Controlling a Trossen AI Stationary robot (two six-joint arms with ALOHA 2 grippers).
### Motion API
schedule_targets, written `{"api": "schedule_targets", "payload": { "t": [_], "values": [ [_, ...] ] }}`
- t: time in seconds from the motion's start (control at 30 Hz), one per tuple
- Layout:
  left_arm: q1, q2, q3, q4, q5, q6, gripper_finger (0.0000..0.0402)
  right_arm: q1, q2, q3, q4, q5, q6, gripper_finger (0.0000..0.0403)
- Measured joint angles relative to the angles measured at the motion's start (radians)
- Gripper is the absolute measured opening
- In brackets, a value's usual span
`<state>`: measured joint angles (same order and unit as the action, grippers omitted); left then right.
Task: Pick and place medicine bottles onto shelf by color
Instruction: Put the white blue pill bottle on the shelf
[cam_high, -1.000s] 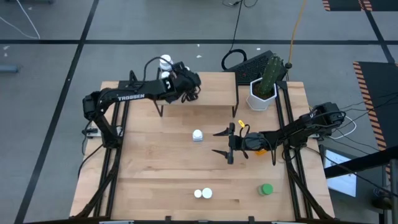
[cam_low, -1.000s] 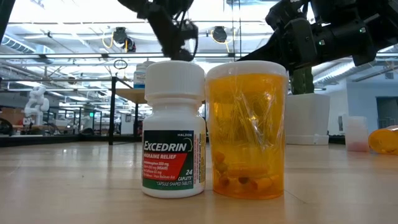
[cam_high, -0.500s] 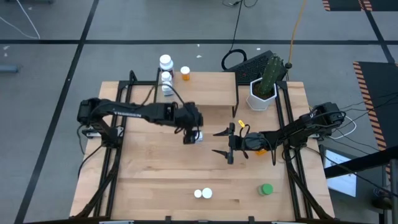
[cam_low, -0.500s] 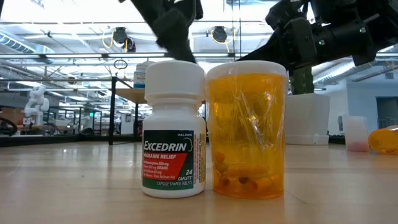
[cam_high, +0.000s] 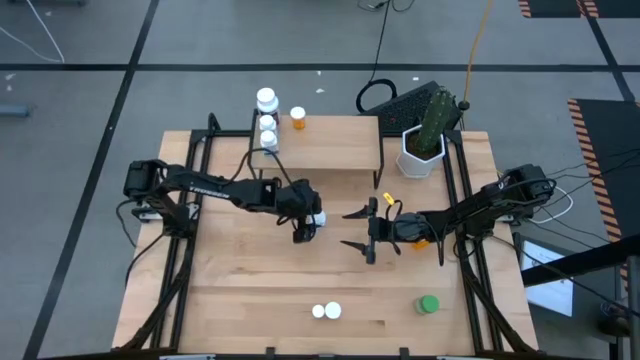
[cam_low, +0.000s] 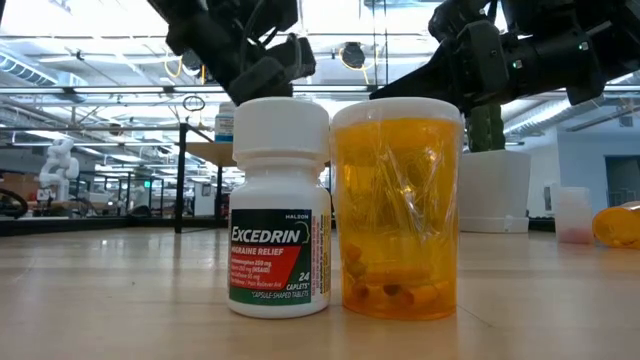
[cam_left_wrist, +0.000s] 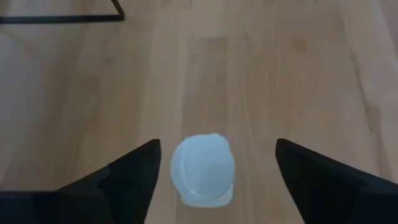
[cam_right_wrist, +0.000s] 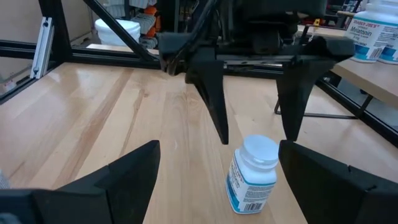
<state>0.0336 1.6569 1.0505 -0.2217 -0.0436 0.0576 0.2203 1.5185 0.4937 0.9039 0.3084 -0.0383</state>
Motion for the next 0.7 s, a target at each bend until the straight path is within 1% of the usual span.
{"api": "schedule_targets", "payload": {
  "t": [0.07, 0.13, 0.23, 0.33, 0.5, 0.7],
  "values": [
    [0.007, 0.0, -0.015, 0.011, 0.0, -0.005, 0.0339, 0.0, 0.0, 0.0, 0.0, 0.0, 0.0, 0.0325],
    [0.014, 0.0, -0.033, 0.023, -0.001, -0.025, 0.0345, 0.0, 0.0, 0.0, -0.001, 0.0, 0.0, 0.0325],
    [0.02, 0.02, -0.047, 0.06, -0.002, -0.036, 0.034, 0.0, 0.0, 0.0, -0.003, 0.0, -0.001, 0.0325],
    [0.02, 0.045, -0.05, 0.068, -0.001, -0.037, 0.0326, 0.0, 0.0, 0.0, -0.003, -0.001, -0.002, 0.0325],
    [0.019, 0.057, -0.05, 0.073, -0.001, -0.051, 0.0286, 0.0, 0.0, 0.0, -0.003, -0.001, -0.008, 0.0325],
    [0.019, 0.057, -0.05, 0.079, 0.001, -0.068, 0.0211, 0.0, 0.0, 0.0, -0.004, -0.001, -0.01, 0.0325]
  ]
}}
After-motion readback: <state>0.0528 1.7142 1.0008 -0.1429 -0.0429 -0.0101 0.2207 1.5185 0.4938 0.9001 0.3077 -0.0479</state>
